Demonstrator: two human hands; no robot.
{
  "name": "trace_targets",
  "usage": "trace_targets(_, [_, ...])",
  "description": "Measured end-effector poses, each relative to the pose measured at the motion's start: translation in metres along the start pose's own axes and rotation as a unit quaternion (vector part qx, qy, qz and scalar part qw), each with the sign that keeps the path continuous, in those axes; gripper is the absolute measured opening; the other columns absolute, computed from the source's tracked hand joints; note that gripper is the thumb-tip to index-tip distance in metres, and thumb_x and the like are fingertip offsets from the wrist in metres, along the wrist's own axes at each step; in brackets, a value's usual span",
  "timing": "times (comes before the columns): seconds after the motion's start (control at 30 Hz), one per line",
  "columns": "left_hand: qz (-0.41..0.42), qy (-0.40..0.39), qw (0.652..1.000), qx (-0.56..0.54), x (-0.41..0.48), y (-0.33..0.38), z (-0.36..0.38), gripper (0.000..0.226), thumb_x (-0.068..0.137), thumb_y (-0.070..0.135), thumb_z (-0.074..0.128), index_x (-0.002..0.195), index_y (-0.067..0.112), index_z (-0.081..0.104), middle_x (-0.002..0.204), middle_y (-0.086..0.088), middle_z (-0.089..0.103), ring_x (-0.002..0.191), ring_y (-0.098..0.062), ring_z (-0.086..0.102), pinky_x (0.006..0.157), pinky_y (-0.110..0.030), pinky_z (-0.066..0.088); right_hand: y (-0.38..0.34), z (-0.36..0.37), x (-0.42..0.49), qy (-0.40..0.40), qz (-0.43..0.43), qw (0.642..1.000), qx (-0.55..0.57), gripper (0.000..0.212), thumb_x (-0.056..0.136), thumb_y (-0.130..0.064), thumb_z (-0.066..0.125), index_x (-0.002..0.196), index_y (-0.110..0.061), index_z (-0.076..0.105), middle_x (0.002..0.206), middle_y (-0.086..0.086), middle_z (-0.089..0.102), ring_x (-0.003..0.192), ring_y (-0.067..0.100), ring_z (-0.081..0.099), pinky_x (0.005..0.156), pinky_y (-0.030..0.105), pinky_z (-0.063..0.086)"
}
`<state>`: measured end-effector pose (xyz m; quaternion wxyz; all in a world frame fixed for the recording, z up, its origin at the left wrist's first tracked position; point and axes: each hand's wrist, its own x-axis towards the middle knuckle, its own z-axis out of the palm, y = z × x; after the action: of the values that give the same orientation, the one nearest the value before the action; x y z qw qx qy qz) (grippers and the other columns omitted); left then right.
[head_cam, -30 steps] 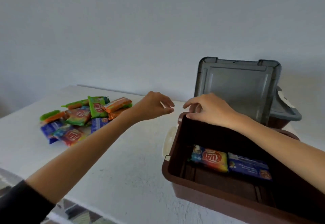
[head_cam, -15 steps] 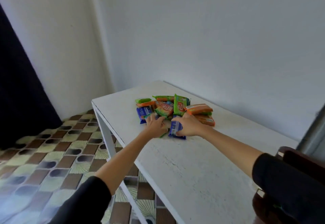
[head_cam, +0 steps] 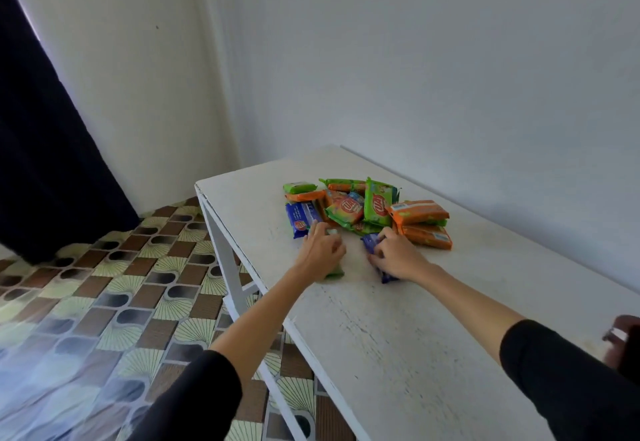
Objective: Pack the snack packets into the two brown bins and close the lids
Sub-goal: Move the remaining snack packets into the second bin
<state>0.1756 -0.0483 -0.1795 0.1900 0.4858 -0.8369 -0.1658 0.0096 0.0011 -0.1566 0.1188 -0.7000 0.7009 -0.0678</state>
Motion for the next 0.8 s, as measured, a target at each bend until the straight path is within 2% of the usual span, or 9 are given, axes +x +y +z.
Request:
trace_targets(0.07, [0.033, -0.047, 0.997, -0.055, -0.006, -0.004, -0.011, 0.033, 0.096, 0.023, 0.046, 0.093, -0.001, 0.069, 0.128, -0.009, 0.053, 0.106, -0.019, 0.053, 0.088, -0.023, 0.041, 0.015, -0.006, -0.008, 0.035, 0.003, 0.999, 0.02, 0.029, 0.088, -0.029, 0.06, 0.069, -0.007, 0.062, 0.102, 0.009, 0.055, 0.089, 0.016, 0.055, 0.072, 0.024, 0.035])
trace_targets(0.13, [0.058, -0.06, 0.995, -0.054, -0.012, -0.007, -0.016, 0.03, 0.094, 0.022, 0.05, 0.091, 0.001, 0.071, 0.124, -0.008, 0.059, 0.1, -0.017, 0.058, 0.081, -0.018, 0.044, 0.026, -0.009, -0.011, 0.054, 0.011, 0.998, 0.037, 0.023, 0.086, -0.032, 0.063, 0.072, -0.013, 0.059, 0.101, 0.01, 0.057, 0.083, 0.013, 0.052, 0.071, 0.024, 0.036])
trace_targets(0.17, [0.067, -0.041, 0.996, -0.038, -0.013, -0.007, -0.016, 0.027, 0.093, 0.024, 0.053, 0.094, 0.003, 0.07, 0.126, -0.007, 0.058, 0.102, -0.017, 0.058, 0.081, -0.019, 0.045, 0.027, -0.01, -0.012, 0.051, 0.016, 0.998, 0.044, 0.021, 0.084, -0.036, 0.064, 0.084, -0.016, 0.061, 0.107, 0.011, 0.057, 0.088, 0.016, 0.052, 0.073, 0.025, 0.038])
trace_targets(0.2, [0.067, -0.016, 0.997, -0.022, -0.013, -0.006, -0.014, 0.025, 0.091, 0.026, 0.056, 0.1, 0.007, 0.069, 0.129, -0.007, 0.055, 0.106, -0.018, 0.057, 0.083, -0.022, 0.046, 0.025, -0.011, -0.012, 0.036, 0.026, 0.998, 0.047, 0.033, 0.082, -0.044, 0.064, 0.104, -0.018, 0.061, 0.115, 0.013, 0.055, 0.097, 0.021, 0.053, 0.077, 0.027, 0.041])
trace_targets(0.3, [0.004, -0.023, 1.0, 0.021, -0.014, -0.002, -0.007, 0.052, 0.083, 0.04, 0.063, 0.13, 0.022, 0.049, 0.139, -0.007, 0.039, 0.123, -0.025, 0.044, 0.096, -0.037, 0.045, 0.009, -0.004, -0.004, -0.05, 0.07, 0.996, 0.022, 0.09, 0.072, -0.073, 0.048, 0.146, -0.027, 0.025, 0.138, 0.022, 0.038, 0.126, 0.034, 0.039, 0.097, 0.038, 0.038])
trace_targets(0.4, [-0.061, -0.112, 0.987, 0.1, -0.017, 0.001, -0.004, 0.067, 0.086, 0.043, 0.058, 0.143, 0.027, 0.027, 0.141, -0.012, 0.035, 0.127, -0.032, 0.036, 0.101, -0.044, 0.038, -0.004, 0.01, 0.006, -0.081, 0.117, 0.99, -0.019, 0.074, 0.089, -0.056, 0.045, 0.149, -0.034, 0.008, 0.15, 0.022, 0.014, 0.137, 0.038, 0.019, 0.107, 0.043, 0.031])
trace_targets(0.5, [-0.064, -0.093, 0.987, 0.115, -0.02, 0.0, -0.002, 0.057, 0.089, 0.039, 0.055, 0.141, 0.028, 0.034, 0.136, -0.01, 0.042, 0.124, -0.031, 0.038, 0.098, -0.045, 0.04, -0.009, 0.009, 0.009, -0.06, 0.122, 0.989, -0.05, 0.064, 0.094, -0.032, 0.049, 0.147, -0.036, 0.015, 0.15, 0.019, 0.018, 0.135, 0.037, 0.022, 0.104, 0.041, 0.033])
trace_targets(0.67, [-0.075, -0.066, 0.995, 0.021, -0.021, 0.003, -0.013, 0.051, 0.079, 0.031, 0.069, 0.127, 0.02, 0.055, 0.121, -0.005, 0.062, 0.108, -0.022, 0.055, 0.091, -0.037, 0.05, -0.007, -0.011, -0.003, -0.09, 0.12, 0.988, -0.033, 0.077, 0.077, -0.034, 0.07, 0.144, -0.025, 0.034, 0.14, 0.016, 0.042, 0.123, 0.03, 0.045, 0.093, 0.033, 0.045])
trace_targets(0.8, [-0.056, -0.057, 0.997, -0.005, -0.014, 0.022, -0.028, 0.049, 0.078, 0.03, 0.07, 0.125, 0.02, 0.058, 0.117, -0.004, 0.064, 0.099, -0.017, 0.059, 0.083, -0.027, 0.05, 0.0, -0.036, -0.026, -0.068, 0.088, 0.993, 0.032, 0.063, 0.075, -0.027, 0.072, 0.133, -0.024, 0.048, 0.13, 0.009, 0.054, 0.11, 0.025, 0.054, 0.078, 0.029, 0.049])
